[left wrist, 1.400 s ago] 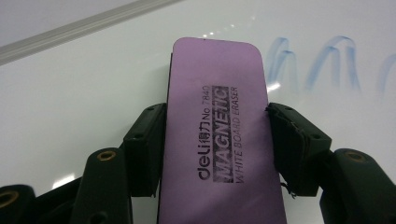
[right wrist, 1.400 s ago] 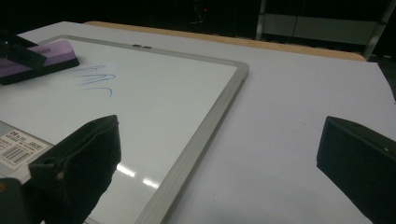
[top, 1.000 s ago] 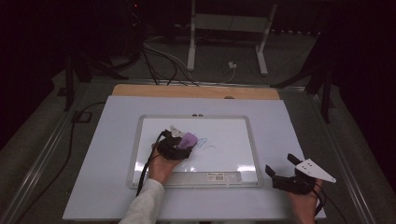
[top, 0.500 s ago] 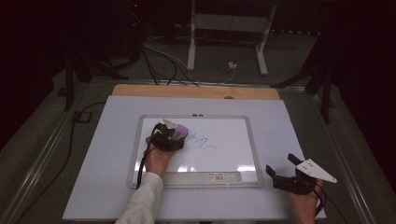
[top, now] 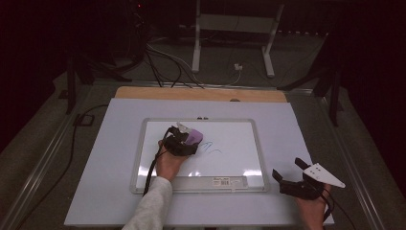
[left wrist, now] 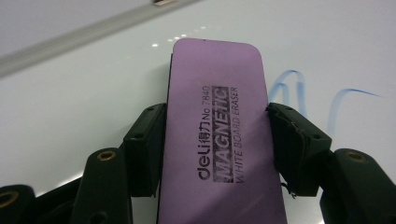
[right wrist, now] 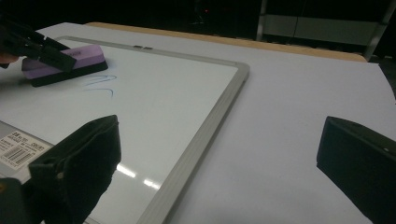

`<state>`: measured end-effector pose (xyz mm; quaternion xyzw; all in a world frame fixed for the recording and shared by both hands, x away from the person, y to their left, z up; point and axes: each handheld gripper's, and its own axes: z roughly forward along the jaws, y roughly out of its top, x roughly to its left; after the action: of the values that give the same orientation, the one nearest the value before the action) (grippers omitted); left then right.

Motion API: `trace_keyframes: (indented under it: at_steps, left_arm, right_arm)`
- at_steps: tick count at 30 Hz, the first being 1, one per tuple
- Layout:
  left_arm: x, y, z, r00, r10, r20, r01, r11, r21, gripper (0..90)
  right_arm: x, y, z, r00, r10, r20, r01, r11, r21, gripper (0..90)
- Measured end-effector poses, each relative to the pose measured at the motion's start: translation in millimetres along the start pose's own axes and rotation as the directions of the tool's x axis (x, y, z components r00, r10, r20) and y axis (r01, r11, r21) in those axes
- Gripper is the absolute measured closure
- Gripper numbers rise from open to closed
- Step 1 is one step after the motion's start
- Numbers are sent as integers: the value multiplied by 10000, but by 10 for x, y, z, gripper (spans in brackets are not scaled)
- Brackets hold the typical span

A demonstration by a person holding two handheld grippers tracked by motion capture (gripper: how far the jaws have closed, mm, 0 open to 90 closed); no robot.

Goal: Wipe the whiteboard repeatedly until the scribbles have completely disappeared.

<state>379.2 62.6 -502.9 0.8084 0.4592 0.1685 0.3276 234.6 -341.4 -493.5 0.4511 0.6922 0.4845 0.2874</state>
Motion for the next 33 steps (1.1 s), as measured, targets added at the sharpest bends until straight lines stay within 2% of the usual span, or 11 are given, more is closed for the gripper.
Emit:
trace_keyframes:
  at_steps: [4, 7, 9, 12, 14, 16, 21, 23, 24, 27, 33]
  left_arm:
    - [74, 57, 32, 9984, -225, -519, 232, 9996, 130, 417]
    - [66, 79, 58, 9983, -292, -507, 297, 9995, 89, 417]
    - [38, 78, 67, 9993, -319, -193, 321, 9995, 78, 417]
    - [-63, 79, 67, 9995, 138, 289, -142, 9998, 137, 416]
    - [-115, 79, 67, 9984, 500, 255, -502, 9987, 64, 417]
    - [-86, 84, 75, 9992, 281, 296, -284, 9996, 79, 417]
    - [36, 96, 86, 9990, -303, -314, 305, 9995, 59, 417]
    - [47, 95, 88, 9984, -499, -263, 501, 9987, 65, 417]
    - [30, 97, 85, 9985, -405, -357, 408, 9991, 81, 417]
    - [-46, 94, 87, 9996, -262, 105, 261, 9996, 121, 417]
    - [-303, 87, 90, 9929, 833, 850, -839, 9965, 38, 416]
  right_arm:
    - [-4, -1, 0, 10000, -2, 0, 2, 10000, 4, 0]
    - [-2, -1, 6, 10000, -6, -20, 6, 10000, 11, 0]
    - [6, -1, 11, 10000, -22, -43, 22, 10000, 29, 0]
    - [9, 0, 13, 10000, -52, -53, 52, 10000, 25, 0]
    - [11, -1, 13, 10000, -53, -54, 53, 10000, 32, 0]
    - [10, -1, 10, 10000, -45, -41, 45, 10000, 35, 0]
    - [1, -1, 0, 10000, 5, -20, -5, 10000, 0, 0]
    - [-4, -2, 2, 10000, 23, -23, -23, 10000, 19, 0]
    - [-4, -2, 4, 10000, 7, -28, -7, 10000, 11, 0]
    - [7, -1, 12, 10000, -36, -50, 36, 10000, 36, 0]
    - [13, 2, 11, 10000, -41, -50, 41, 10000, 36, 0]
